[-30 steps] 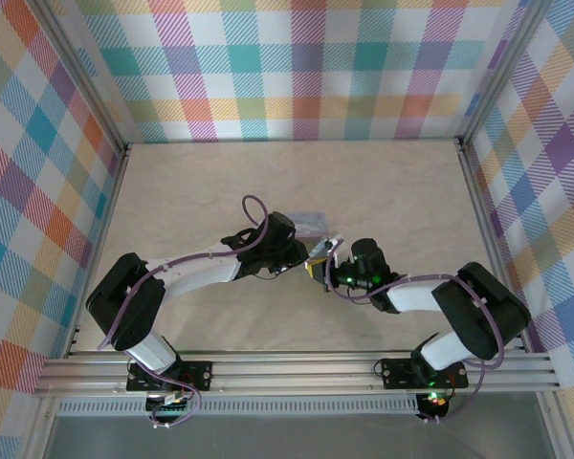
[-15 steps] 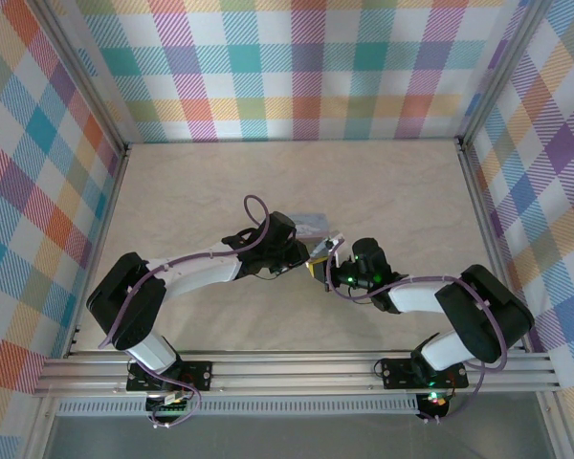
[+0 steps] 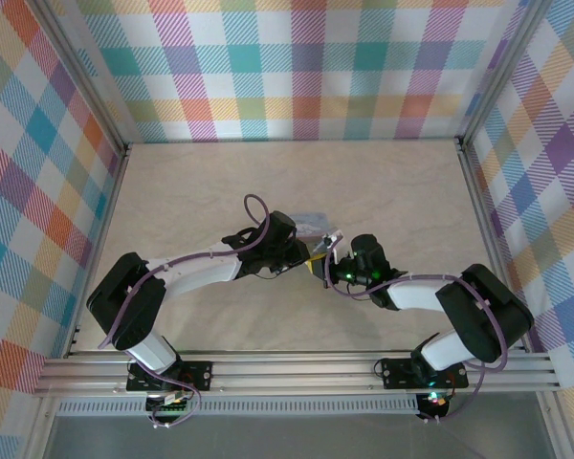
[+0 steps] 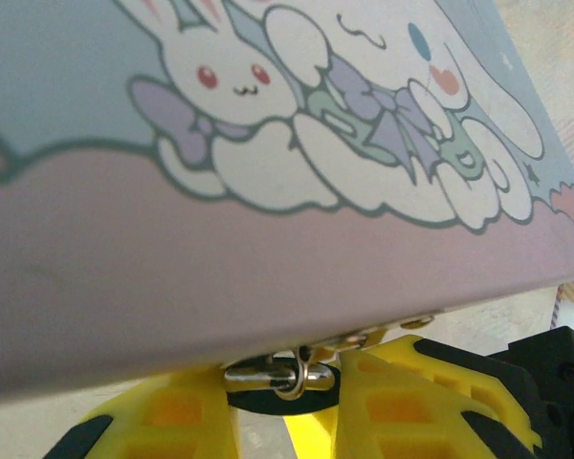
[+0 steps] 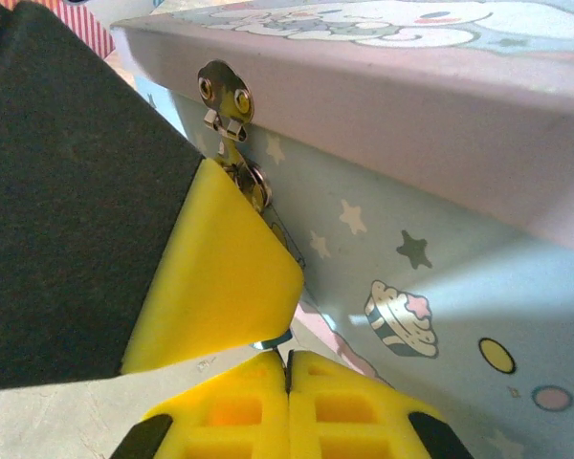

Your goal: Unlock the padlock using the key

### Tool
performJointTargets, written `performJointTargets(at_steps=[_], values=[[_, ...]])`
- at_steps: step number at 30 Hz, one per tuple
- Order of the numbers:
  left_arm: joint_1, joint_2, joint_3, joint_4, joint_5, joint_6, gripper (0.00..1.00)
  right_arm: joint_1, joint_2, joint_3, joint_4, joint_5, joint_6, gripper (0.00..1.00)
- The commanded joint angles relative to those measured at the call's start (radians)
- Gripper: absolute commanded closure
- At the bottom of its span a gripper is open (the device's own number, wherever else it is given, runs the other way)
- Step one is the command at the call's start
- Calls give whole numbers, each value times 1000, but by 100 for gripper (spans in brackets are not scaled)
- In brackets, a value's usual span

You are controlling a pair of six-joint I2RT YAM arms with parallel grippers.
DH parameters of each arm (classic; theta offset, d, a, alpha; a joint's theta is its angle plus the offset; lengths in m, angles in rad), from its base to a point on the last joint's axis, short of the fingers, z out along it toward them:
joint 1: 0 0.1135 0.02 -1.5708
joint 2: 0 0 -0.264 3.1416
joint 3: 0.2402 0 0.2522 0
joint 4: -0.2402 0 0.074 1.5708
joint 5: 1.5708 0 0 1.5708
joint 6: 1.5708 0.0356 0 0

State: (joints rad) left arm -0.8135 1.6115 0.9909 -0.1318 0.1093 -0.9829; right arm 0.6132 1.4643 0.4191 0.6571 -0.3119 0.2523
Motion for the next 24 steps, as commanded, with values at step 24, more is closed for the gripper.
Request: performJointTargets(at_steps=[24], values=[[-20, 100, -7, 93, 120, 18, 61, -15, 125, -79, 98, 5, 145, 100]])
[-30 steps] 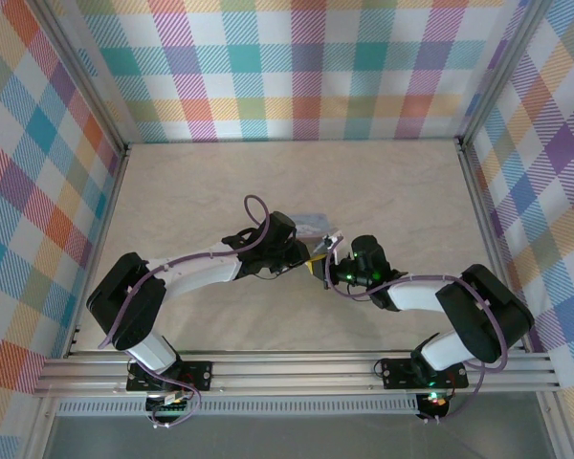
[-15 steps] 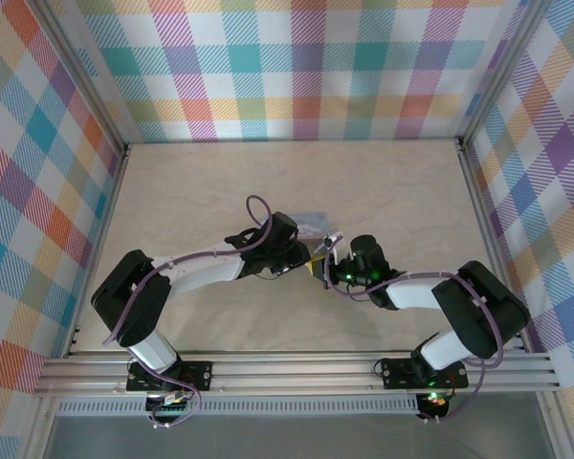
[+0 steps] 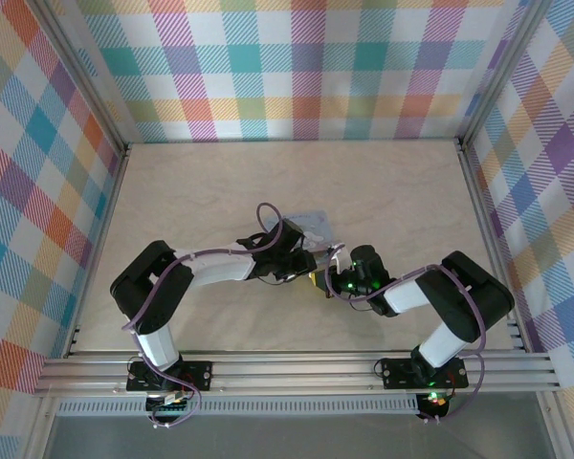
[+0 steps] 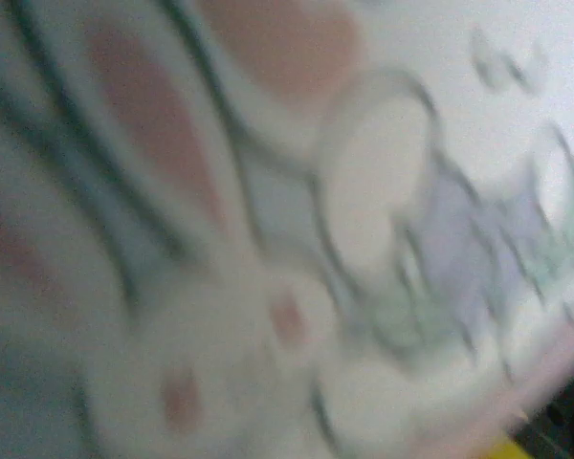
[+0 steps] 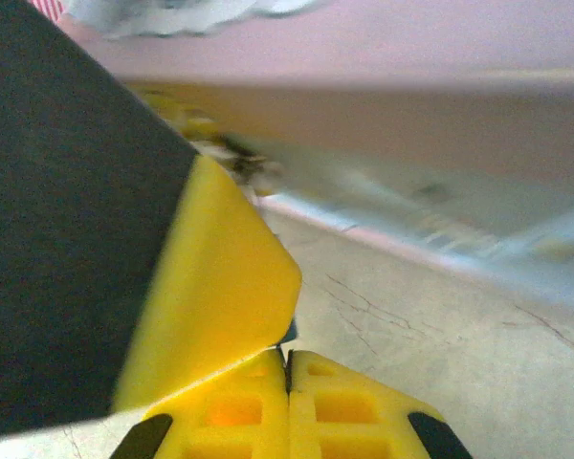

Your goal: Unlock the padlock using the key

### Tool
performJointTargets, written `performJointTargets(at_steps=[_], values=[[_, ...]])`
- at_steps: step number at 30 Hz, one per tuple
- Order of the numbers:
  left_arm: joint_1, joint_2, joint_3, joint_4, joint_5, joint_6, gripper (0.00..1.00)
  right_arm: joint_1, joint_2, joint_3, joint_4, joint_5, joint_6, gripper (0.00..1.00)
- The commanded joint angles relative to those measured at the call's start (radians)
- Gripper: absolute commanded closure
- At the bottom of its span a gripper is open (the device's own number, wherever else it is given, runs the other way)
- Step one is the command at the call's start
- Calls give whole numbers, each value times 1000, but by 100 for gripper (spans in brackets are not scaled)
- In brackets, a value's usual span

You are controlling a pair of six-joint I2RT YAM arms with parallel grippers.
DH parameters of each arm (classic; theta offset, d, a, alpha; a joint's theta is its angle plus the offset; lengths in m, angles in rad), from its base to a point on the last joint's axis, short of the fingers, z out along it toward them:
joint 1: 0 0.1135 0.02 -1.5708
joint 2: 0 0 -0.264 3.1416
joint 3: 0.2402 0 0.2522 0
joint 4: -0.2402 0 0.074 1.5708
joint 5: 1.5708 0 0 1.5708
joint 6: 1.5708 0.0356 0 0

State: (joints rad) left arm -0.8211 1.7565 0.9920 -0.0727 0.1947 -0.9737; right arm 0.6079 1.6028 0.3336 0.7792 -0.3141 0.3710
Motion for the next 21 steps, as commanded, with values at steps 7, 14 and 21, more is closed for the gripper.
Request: performJointTargets(at_steps=[7, 14, 21], values=[[-3, -150, -67, 63, 11, 17, 38, -10, -22, 21, -124, -31, 50, 100], [16, -269, -223, 207, -1, -51, 34, -10, -113, 30, -237, -42, 134, 100], [16, -270, -390, 516, 16, -181, 45, -10, -182, 37, -276, -61, 247, 100]])
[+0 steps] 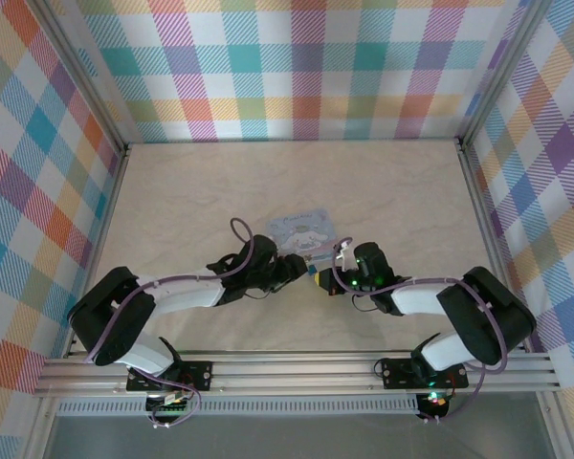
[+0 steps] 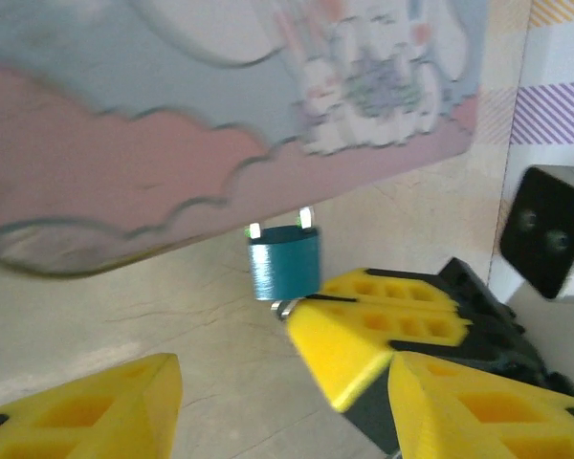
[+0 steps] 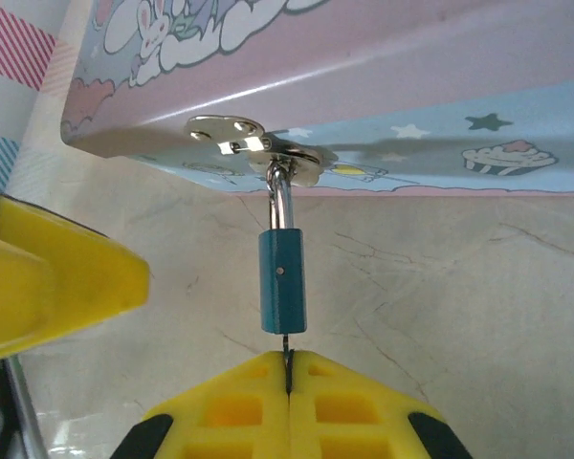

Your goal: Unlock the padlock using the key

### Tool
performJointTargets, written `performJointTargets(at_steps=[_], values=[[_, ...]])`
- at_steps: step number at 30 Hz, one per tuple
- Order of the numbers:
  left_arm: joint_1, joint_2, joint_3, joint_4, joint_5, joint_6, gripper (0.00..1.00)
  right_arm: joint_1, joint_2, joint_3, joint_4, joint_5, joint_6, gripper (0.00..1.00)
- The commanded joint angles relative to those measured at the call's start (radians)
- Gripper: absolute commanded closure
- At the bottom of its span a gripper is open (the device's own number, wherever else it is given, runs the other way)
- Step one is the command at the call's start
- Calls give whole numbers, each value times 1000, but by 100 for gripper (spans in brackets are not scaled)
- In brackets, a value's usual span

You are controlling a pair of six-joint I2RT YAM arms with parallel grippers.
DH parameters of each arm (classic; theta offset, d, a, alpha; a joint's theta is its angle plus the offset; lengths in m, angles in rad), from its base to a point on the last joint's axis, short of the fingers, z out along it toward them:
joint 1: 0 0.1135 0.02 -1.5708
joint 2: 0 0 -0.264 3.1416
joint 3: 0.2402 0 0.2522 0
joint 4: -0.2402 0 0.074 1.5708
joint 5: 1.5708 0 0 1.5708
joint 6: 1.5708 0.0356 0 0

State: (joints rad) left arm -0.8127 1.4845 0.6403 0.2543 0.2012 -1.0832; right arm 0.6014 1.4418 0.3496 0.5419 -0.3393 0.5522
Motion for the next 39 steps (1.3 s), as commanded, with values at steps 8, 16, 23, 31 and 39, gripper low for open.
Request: performJointTargets(at_steps=[8, 16, 23, 31, 39], values=[[-9, 79, -61, 327, 10, -141, 54, 0, -21, 44, -73, -41, 120, 100], [-22, 149, -49, 384, 9, -182, 57, 0, -21, 55, -73, -49, 179, 100], [-32, 194, -29, 391, 12, -193, 57, 0, -18, 69, -68, -55, 236, 100], [-47, 260, -5, 444, 15, -225, 61, 0, -12, 71, -55, -50, 308, 100], [-53, 281, -10, 451, -1, -256, 57, 0, 15, 67, -19, -41, 371, 100]])
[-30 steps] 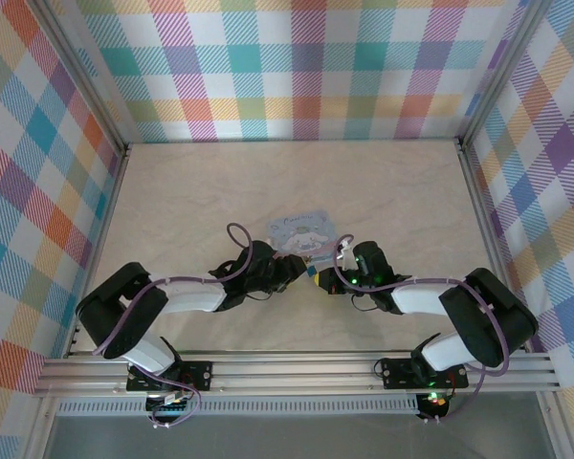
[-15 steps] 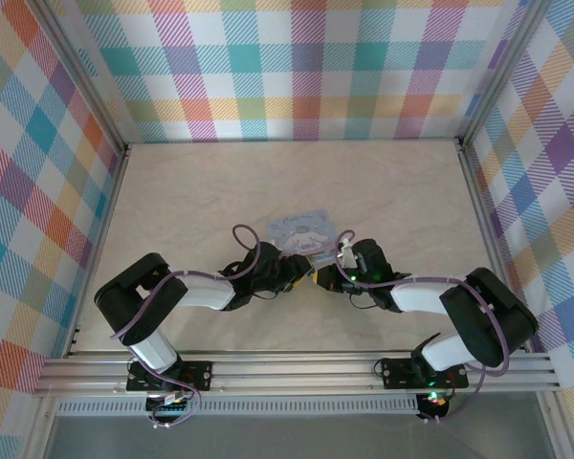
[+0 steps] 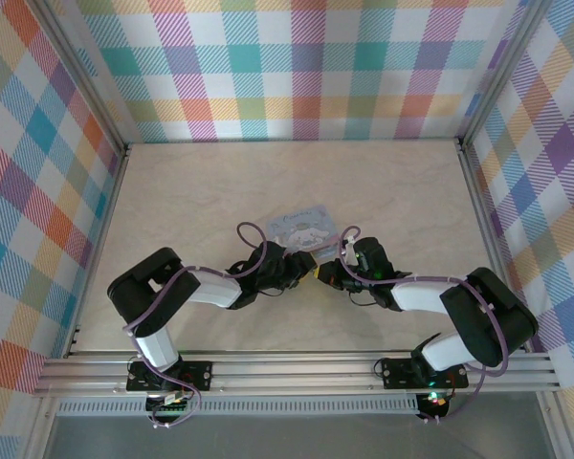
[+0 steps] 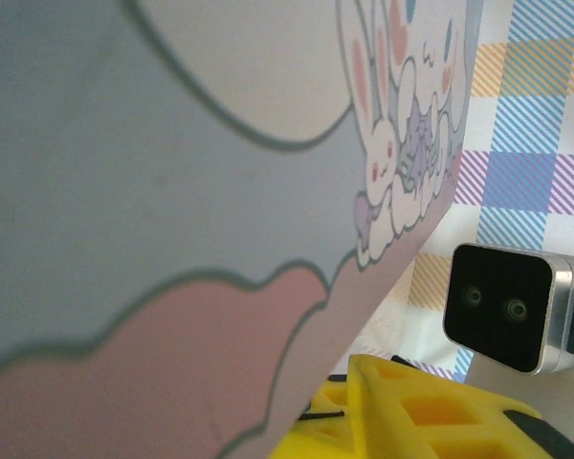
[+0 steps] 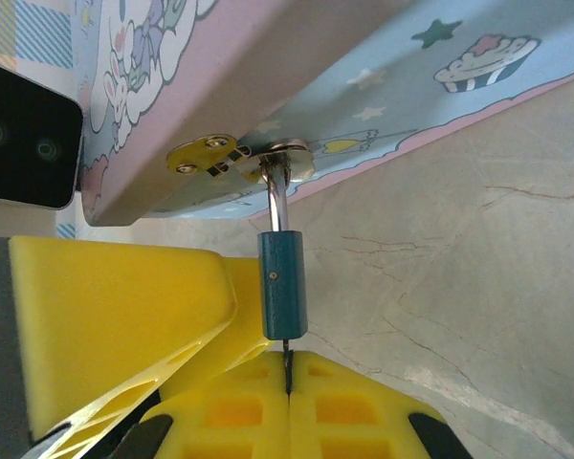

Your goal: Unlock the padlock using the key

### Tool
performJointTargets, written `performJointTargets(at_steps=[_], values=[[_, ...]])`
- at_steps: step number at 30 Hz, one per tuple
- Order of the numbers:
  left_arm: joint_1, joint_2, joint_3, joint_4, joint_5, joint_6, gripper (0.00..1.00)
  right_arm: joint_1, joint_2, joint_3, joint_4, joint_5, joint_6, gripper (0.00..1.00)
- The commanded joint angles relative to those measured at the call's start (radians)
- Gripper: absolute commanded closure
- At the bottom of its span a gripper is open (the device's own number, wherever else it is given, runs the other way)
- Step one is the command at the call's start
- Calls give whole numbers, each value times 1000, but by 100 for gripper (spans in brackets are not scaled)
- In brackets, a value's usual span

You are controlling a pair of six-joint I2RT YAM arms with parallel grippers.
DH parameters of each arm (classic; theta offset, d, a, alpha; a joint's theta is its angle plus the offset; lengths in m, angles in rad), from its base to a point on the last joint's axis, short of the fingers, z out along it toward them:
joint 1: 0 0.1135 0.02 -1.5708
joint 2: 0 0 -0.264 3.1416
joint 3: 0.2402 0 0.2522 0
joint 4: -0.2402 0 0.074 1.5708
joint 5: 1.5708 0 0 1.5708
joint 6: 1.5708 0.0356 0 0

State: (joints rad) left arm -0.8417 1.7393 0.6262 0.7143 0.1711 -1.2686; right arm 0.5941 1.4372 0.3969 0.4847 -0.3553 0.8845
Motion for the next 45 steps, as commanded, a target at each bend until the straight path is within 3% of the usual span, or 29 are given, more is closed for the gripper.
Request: performJointTargets(at_steps=[1, 6, 14, 19, 27, 35, 45], values=[[-24, 22, 2, -19, 25, -73, 54, 7, 23, 22, 36, -24, 37, 100], [-23, -4, -9, -80, 2, -87, 51, 7, 32, 22, 31, -15, 36, 100], [-27, 20, 7, -86, 26, -131, 54, 8, 13, 20, 33, -16, 57, 100], [-29, 12, 10, -150, 18, -137, 44, 7, 6, 20, 26, -7, 59, 100], [-18, -61, -4, -261, -19, -99, 43, 4, 15, 24, -16, 2, 20, 100], [45, -158, -9, -396, -46, -5, 46, 4, 52, 34, -21, -29, -9, 100], [128, -258, 5, -497, -67, 90, 57, 4, 54, 44, -20, -28, -18, 100]])
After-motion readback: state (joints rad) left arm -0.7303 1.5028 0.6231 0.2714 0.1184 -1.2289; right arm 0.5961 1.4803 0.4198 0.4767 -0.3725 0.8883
